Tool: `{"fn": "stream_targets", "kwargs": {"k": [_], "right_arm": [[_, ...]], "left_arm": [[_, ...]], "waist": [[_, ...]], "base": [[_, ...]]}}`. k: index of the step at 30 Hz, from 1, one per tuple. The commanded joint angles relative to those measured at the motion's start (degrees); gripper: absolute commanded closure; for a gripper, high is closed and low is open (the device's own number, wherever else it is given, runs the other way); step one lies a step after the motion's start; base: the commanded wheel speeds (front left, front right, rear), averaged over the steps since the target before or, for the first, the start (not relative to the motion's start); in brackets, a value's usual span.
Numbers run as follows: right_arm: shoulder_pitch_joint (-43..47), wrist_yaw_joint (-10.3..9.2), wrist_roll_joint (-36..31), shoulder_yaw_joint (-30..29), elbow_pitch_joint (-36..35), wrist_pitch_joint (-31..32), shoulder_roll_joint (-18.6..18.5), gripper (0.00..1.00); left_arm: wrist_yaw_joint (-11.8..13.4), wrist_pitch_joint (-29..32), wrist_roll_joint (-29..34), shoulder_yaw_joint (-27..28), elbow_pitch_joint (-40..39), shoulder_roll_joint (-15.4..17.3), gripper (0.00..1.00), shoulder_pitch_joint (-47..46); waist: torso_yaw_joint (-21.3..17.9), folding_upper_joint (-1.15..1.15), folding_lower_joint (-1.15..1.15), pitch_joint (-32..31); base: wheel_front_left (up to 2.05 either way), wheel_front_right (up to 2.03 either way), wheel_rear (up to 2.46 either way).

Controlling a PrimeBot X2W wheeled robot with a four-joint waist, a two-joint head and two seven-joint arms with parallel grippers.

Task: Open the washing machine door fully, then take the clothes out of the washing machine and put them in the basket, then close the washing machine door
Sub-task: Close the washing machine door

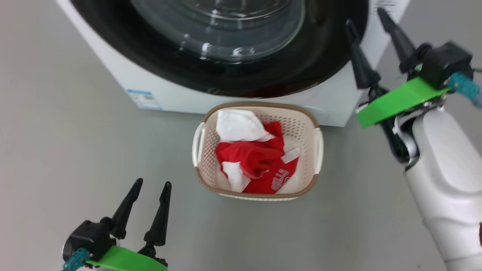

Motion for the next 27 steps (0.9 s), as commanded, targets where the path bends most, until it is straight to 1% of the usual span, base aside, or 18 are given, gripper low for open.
{"fn": "stream_targets", "kwargs": {"k": [1, 6, 12, 16, 22, 27], "right_arm": [[1.73, -0.05, -0.68, 0.91, -2.48, -0.36, 0.98, 0.00], [6.45, -0.05, -0.77, 1.05, -5.55, -0.36, 1.36, 0.00], [12.51, -0.05, -1.49, 0.62, -8.29, -0.36, 1.15, 0.00], [16.71, -0.05, -1.50, -0.02, -9.96, -0.36, 1.25, 0.00], [22.36, -0.05, -1.19, -1.73, -12.57, -0.36, 2.18, 0.00], [26.72, -0.05, -1.84, -2.89, -14.87, -0.36, 2.05, 0.00]], "left_arm": [[-0.31, -0.70, 0.16, 2.27, -0.89, 1.10, 0.00, -0.78], [-0.31, -0.70, 0.59, 3.57, -1.50, 0.58, 0.00, -0.34], [-0.31, -0.70, 1.48, 5.26, -2.11, -0.29, 0.00, 1.04], [-0.31, -0.70, 2.02, 6.88, -3.32, -0.94, 0.00, 1.67], [-0.31, -0.70, 1.97, 7.39, -5.37, -1.07, 0.00, 3.73], [-0.31, -0.70, 3.10, 8.62, -6.33, -1.68, 0.00, 4.88]], "waist": [[-4.05, 0.00, 0.00, -3.19], [-7.88, 0.00, 0.00, -5.52], [-11.55, 0.00, 0.00, -8.33], [-13.59, 0.00, 0.00, -10.15], [-16.85, 0.00, 0.00, -12.63], [-18.46, 0.00, 0.00, -14.36]], "base": [[0.00, 0.00, 0.00], [0.00, 0.00, 0.00], [0.00, 0.00, 0.00], [0.00, 0.00, 0.00], [0.00, 0.00, 0.00], [0.00, 0.00, 0.00]]}}
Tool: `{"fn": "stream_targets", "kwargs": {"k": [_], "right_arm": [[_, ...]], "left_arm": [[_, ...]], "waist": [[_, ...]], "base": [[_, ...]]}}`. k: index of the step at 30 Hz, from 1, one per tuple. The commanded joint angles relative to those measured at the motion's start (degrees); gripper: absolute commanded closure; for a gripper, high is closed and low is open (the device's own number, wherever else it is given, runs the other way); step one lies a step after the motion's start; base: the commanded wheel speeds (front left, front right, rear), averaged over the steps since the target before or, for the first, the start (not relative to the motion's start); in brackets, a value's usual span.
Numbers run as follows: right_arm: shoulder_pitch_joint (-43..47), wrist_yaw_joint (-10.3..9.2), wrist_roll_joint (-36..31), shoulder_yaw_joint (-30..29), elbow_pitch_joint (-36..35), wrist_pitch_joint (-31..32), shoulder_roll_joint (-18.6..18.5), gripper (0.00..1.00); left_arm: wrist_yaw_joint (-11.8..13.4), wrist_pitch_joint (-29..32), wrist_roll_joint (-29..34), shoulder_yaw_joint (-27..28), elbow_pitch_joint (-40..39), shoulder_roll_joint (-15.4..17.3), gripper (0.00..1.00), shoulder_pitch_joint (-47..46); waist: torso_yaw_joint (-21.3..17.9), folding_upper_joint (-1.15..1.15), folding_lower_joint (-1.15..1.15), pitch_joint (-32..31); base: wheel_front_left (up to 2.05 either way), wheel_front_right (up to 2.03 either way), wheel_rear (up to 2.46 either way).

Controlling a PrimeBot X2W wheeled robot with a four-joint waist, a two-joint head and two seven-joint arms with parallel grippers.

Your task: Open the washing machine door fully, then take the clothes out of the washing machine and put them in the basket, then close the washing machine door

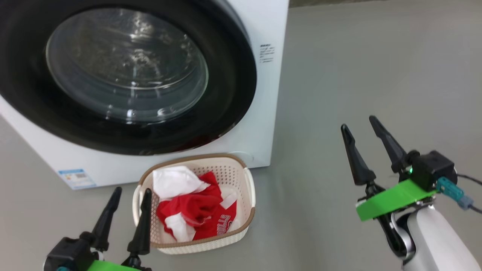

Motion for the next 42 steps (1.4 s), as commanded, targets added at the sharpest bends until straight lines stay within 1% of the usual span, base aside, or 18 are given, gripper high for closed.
{"fn": "stream_targets", "kwargs": {"k": [1, 5, 9, 16, 20, 23, 28, 32, 38, 39, 40, 42], "right_arm": [[0.92, -0.06, -0.53, 0.65, -2.40, -0.36, -0.12, 0.00], [3.20, -0.06, -0.30, -0.32, -4.24, -0.36, -0.18, 0.00], [7.08, -0.06, -0.18, -2.70, -6.08, -0.36, -0.44, 0.00], [11.52, -0.06, -0.23, -4.16, -8.34, -0.36, -0.44, 0.00], [13.12, -0.06, 0.00, -4.49, -8.88, -0.36, -0.31, 0.00], [14.04, -0.06, -0.02, -4.50, -8.91, -0.36, -0.30, 0.00], [14.65, -0.06, 0.03, -4.59, -8.68, -0.36, -0.44, 0.00], [14.69, -0.06, 0.10, -4.68, -8.38, -0.36, -0.52, 0.00], [14.77, -0.06, 0.06, -4.42, -8.18, -0.36, -0.38, 0.00], [14.80, -0.06, 0.06, -4.39, -8.16, -0.36, -0.35, 0.00], [15.33, 0.00, 0.03, -5.59, -6.93, 0.01, 0.20, 1.00], [15.45, 0.00, 0.06, -5.47, -5.74, 0.03, 0.51, 1.00]], "left_arm": [[-0.31, -0.70, 0.59, 2.77, -1.99, 0.14, 0.00, -0.04], [-0.31, -0.70, 1.16, 4.28, -2.70, -0.25, 0.00, 0.67], [-0.31, -0.70, 2.02, 6.20, -3.28, -0.64, 0.00, 1.96], [-0.31, -0.70, 3.77, 8.60, -4.07, -0.98, 0.00, 3.62], [-0.31, -0.70, 7.05, 9.37, -5.04, -0.98, 0.00, 4.91], [-0.31, -0.70, 7.88, 9.91, -5.20, -1.18, 0.00, 5.35], [-0.31, -0.70, 8.15, 10.54, -5.35, -1.66, 0.00, 5.75], [-0.31, -0.70, 7.98, 9.93, -5.41, -1.76, 0.00, 5.90], [-0.31, -0.70, 7.30, 8.49, -6.20, -0.78, 0.00, 6.27], [-0.31, -0.70, 8.01, 8.57, -6.40, -0.42, 0.00, 6.45], [-0.01, 0.00, 8.24, 6.80, -4.79, -1.21, 1.00, 7.07], [0.09, 0.12, 8.49, 6.77, -3.50, -1.42, 1.00, 7.15]], "waist": [[-2.42, 0.00, 0.00, -2.29], [-3.24, 0.00, 0.00, -2.87], [-3.90, 0.00, 0.00, -3.93], [-4.43, 0.00, 0.00, -4.96], [-4.84, 0.00, 0.00, -5.35], [-5.07, 0.00, 0.00, -5.51], [-5.13, 0.00, 0.00, -5.81], [-4.97, 0.00, 0.00, -5.98], [-4.73, 0.00, 0.00, -6.20], [-4.70, 0.00, 0.00, -6.24], [-4.70, 0.00, 0.00, -6.25], [-4.68, 0.00, 0.00, -6.28]], "base": [[0.00, 0.00, 0.00], [0.00, 0.00, 0.00], [0.00, 0.00, 0.00], [0.00, 0.00, 0.00], [0.00, 0.00, 0.00], [0.00, 0.00, 0.00], [0.00, 0.00, 0.00], [0.00, 0.00, 0.00], [0.00, 0.00, 0.00], [0.00, 0.00, 0.00], [0.00, 0.00, 0.00], [0.00, 0.00, 0.00]]}}
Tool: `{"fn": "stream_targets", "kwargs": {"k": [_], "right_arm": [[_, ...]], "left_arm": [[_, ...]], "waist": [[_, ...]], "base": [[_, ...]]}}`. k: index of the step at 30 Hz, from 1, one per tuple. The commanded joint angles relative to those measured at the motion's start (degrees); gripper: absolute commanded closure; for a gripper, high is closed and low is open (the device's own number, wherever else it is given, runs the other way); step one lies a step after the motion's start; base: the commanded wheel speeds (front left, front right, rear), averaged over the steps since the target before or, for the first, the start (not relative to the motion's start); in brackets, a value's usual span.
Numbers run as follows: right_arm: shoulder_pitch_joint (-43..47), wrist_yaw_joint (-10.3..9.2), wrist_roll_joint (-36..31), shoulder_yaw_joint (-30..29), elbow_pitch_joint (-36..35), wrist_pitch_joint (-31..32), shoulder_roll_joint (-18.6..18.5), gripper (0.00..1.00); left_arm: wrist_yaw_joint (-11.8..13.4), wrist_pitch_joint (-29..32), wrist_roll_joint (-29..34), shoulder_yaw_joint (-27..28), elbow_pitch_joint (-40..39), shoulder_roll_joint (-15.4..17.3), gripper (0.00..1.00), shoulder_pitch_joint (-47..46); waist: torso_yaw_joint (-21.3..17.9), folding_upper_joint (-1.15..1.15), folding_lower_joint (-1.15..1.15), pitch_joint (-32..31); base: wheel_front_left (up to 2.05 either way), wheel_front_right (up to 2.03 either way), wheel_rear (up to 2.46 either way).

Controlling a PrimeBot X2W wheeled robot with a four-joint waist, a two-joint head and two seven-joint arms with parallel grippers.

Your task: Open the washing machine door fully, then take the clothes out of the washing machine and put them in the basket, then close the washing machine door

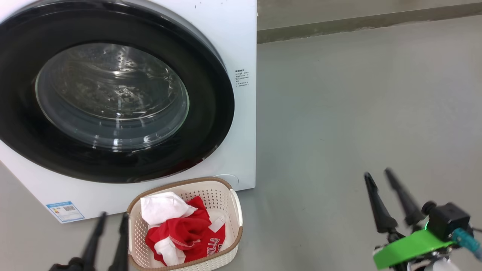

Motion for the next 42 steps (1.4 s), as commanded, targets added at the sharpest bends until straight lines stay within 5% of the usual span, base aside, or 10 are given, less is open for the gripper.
{"fn": "stream_targets", "kwargs": {"k": [1, 8, 42], "right_arm": [[0.29, 0.00, 0.04, 0.02, 0.43, 0.01, 0.12, 1.00], [0.10, 0.00, 4.13, -0.45, 0.52, 1.15, 0.30, 1.00], [-1.10, -0.02, 23.21, -2.81, 1.25, 6.64, 1.18, 1.00]], "left_arm": [[0.00, 0.06, -0.04, -0.06, 0.54, -0.19, 1.00, 0.01], [-0.02, 1.37, -4.57, 0.29, 1.13, -0.26, 1.00, -0.61], [-0.13, 6.67, -26.14, 1.00, 3.49, -0.58, 1.00, -3.20]], "waist": [[0.00, 0.00, 0.00, 0.00], [0.23, 0.00, 0.13, 0.03], [1.26, 0.00, 0.00, 0.96]], "base": [[0.00, 0.00, 0.00], [0.00, 0.00, 0.00], [0.00, 0.00, 0.00]]}}
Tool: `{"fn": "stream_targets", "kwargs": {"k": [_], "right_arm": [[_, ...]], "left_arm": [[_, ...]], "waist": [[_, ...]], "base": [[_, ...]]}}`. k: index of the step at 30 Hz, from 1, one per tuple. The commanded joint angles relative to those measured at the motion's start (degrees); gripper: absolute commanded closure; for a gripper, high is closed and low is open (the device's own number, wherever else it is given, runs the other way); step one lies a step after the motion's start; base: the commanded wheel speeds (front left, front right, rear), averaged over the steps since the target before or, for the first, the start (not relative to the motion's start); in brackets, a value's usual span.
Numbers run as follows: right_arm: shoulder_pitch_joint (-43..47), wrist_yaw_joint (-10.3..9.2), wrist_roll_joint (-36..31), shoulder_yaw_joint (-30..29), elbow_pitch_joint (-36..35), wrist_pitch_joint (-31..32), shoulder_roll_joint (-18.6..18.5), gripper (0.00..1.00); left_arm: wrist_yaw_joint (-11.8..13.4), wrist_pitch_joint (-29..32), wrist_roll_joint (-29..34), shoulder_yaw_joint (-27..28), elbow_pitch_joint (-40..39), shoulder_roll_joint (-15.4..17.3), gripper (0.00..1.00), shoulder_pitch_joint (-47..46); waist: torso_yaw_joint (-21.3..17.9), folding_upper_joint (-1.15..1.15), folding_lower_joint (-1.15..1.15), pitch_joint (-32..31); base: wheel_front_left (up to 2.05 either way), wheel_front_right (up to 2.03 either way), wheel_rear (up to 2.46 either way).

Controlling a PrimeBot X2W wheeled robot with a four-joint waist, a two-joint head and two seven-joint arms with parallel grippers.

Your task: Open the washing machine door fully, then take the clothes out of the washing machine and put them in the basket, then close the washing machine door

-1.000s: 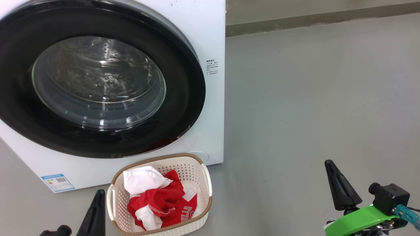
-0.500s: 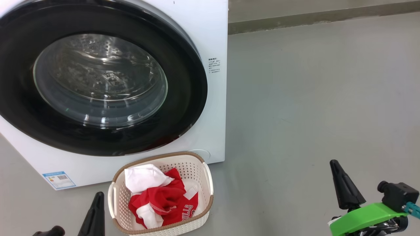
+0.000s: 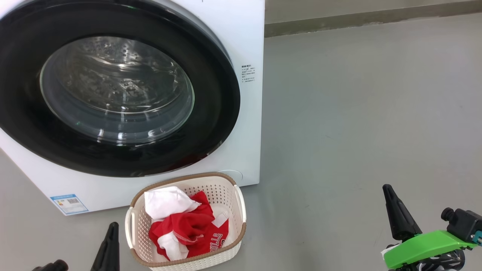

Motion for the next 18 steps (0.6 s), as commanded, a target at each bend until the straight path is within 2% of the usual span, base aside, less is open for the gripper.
{"fn": "stream_targets", "kwargs": {"k": [1, 18], "right_arm": [[-2.88, -0.02, 1.83, -0.53, -1.25, 0.41, -0.37, 1.00], [-3.45, -0.03, 11.04, -1.71, -0.92, 3.10, 0.09, 1.00]], "left_arm": [[-0.13, 0.46, -2.06, 0.96, -1.03, 0.65, 1.00, -2.84], [-0.18, 3.10, -12.48, 1.38, 0.15, 0.49, 1.00, -4.12]], "waist": [[0.06, 0.00, -0.01, 0.05], [0.57, 0.00, -0.01, 0.43]], "base": [[0.00, 0.00, 0.00], [0.00, 0.00, 0.00]]}}
